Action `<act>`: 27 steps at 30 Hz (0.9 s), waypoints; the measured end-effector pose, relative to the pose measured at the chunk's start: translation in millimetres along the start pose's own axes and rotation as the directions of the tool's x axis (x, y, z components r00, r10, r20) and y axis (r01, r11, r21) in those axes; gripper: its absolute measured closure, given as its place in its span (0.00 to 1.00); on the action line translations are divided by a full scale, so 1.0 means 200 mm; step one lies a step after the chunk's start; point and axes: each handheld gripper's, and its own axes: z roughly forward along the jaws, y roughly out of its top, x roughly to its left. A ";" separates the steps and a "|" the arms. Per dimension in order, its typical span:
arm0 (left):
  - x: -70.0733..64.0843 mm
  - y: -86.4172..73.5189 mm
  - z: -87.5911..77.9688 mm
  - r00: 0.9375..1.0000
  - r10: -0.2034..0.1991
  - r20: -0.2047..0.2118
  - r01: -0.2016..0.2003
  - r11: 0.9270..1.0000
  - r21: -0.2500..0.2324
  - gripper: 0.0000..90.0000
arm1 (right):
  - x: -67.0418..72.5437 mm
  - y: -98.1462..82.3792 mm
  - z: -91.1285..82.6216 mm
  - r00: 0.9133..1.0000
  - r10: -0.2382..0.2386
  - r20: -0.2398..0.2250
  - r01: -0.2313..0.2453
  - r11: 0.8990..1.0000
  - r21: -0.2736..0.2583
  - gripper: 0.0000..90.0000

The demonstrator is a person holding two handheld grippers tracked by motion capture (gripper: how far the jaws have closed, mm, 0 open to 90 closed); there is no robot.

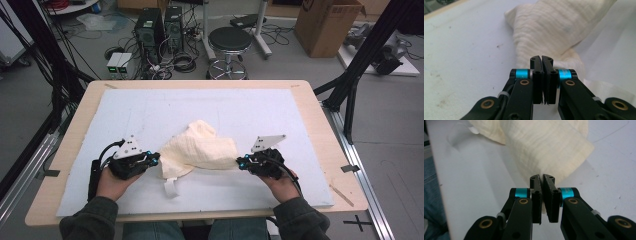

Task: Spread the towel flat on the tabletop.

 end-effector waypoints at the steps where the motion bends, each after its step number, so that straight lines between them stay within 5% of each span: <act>1: 0.02 -0.01 0.02 1.000 -0.015 -0.005 0.015 1.000 0.012 0.97 | -0.02 0.00 0.02 1.000 0.005 0.006 -0.005 1.000 0.006 0.95; 5: 0.07 -0.02 0.07 0.999 -0.042 -0.016 0.043 0.998 0.042 0.95 | -0.10 0.02 0.12 0.999 0.035 0.012 -0.035 0.999 0.026 0.95; 13: 0.07 0.01 -0.02 0.999 -0.042 0.005 0.042 0.999 -0.021 0.79 | -0.13 0.03 0.16 0.999 0.037 0.005 -0.037 0.999 0.036 0.95; 21: -0.12 0.00 0.01 0.990 -0.022 0.137 0.027 0.999 -0.039 0.75 | -0.12 0.03 0.13 0.999 0.036 0.015 -0.036 0.999 0.022 0.95; 27: -0.22 -0.04 0.08 0.986 0.026 0.166 -0.033 0.999 0.043 0.71 | -0.11 0.03 0.12 0.999 0.034 0.017 -0.034 0.999 0.021 0.95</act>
